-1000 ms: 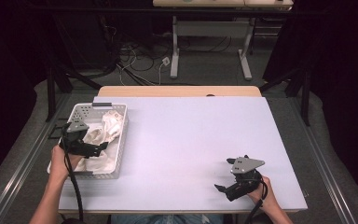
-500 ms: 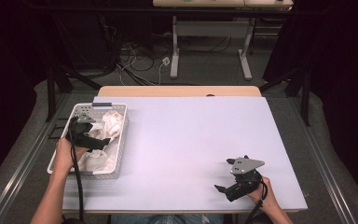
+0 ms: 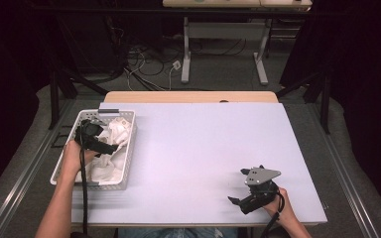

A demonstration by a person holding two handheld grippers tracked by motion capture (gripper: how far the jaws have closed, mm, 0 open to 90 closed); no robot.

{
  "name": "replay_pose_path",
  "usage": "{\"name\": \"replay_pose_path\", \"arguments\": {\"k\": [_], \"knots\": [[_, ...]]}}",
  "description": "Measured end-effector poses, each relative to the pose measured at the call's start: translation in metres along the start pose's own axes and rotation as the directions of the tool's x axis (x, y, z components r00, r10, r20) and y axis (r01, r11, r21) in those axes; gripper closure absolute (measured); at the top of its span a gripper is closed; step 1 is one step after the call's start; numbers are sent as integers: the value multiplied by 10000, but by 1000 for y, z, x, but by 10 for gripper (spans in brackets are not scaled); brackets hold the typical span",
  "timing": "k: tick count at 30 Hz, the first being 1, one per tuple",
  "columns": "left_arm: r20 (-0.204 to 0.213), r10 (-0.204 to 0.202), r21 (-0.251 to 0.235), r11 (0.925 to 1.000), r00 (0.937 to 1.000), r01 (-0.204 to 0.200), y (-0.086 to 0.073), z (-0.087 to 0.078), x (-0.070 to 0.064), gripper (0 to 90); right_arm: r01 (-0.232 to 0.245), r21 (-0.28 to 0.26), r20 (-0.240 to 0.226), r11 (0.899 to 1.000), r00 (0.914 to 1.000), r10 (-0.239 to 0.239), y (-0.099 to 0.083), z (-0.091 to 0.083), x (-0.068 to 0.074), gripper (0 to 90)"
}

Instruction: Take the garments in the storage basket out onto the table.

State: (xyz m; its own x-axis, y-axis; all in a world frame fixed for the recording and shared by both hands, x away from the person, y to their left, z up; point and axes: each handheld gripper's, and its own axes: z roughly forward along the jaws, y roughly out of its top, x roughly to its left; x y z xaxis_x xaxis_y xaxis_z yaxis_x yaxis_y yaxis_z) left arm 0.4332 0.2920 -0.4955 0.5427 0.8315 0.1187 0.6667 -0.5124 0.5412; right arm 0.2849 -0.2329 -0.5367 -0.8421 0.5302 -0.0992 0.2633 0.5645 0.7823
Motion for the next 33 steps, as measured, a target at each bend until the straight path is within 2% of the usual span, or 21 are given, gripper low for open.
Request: {"name": "replay_pose_path", "arguments": {"k": [5,11,17,25,27,30,31,33], "knots": [[-103,-140,310,9994,9998,143,2,7,5,0,39,13,-67,10000,10000,-39,0,1,-1,5],[48,-115,811,9966,9999,111,3,13,8,0,32,9,-64,10000,10000,-32,0,1,-1,5],[280,4,1508,9885,9996,-46,0,22,9,0,89,21,-135,10000,9999,-89,0,1,-1,5],[292,12,2187,9758,9996,-75,-4,31,9,7,5,58,-141,10000,9999,-4,0,2,-1,6],[286,89,2387,9710,9996,-155,-4,31,10,32,52,98,-184,9999,9998,-50,0,2,-1,5],[393,29,2436,9698,9992,-124,-5,32,9,120,27,109,-184,9999,9998,-25,0,3,-1,5],[437,116,2588,9657,9990,-226,-5,32,9,163,24,152,-178,9999,9998,-21,0,2,-1,5],[451,38,2604,9654,9990,-154,-6,34,8,196,41,82,-151,10000,9999,-39,0,3,-1,6]]}}
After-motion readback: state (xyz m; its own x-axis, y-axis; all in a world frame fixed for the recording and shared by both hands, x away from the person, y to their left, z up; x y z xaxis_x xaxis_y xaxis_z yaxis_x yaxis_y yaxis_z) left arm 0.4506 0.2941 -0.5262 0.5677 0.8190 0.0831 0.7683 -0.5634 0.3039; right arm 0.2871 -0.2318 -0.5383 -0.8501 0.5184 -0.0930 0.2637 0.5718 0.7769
